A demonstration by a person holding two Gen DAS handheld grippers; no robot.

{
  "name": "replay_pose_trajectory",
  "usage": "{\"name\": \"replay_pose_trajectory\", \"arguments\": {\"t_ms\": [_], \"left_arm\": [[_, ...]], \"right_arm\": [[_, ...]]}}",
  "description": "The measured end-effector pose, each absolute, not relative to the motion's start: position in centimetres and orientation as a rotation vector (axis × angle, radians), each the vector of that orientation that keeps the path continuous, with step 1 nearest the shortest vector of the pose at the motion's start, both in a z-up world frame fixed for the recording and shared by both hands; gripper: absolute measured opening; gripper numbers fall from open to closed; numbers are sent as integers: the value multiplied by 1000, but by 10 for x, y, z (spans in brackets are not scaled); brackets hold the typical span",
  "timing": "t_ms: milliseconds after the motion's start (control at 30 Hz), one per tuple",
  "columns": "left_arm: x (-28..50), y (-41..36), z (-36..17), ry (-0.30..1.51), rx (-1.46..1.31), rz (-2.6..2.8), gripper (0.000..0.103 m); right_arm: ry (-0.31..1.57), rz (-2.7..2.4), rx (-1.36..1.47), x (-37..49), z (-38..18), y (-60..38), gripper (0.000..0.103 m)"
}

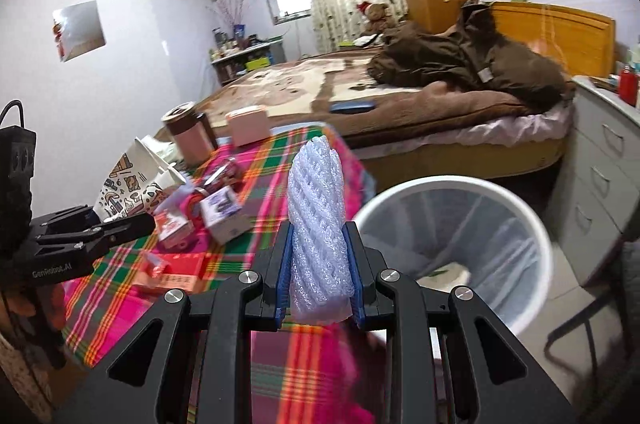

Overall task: Collect trash
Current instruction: 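Carry the foam net and printed paper cup over the bin and open both tools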

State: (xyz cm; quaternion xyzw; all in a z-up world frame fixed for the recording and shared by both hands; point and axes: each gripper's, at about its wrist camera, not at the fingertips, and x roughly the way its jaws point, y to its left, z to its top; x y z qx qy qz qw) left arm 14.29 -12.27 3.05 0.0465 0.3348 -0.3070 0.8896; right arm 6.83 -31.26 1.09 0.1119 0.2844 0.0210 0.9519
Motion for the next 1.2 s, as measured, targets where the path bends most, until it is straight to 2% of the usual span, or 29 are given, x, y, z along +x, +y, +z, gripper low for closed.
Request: {"name": "replay_pose_trajectory", "arguments": {"t_ms": [267,733,1033,1200], "left_arm": [[145,-192,26,713,107,-749,57],[160,-284,-20,842,150,-833,57],[166,-297,-26,847,103,-868,58],[170,-287,-23,837,105,-839,63]], "right_arm": [[597,-73,233,65,2,-353,25],[706,-180,244,72,-27,-403,25],[756,-190,272,75,-43,-416,26],[779,-215,252,77,-47,-415,33]]}}
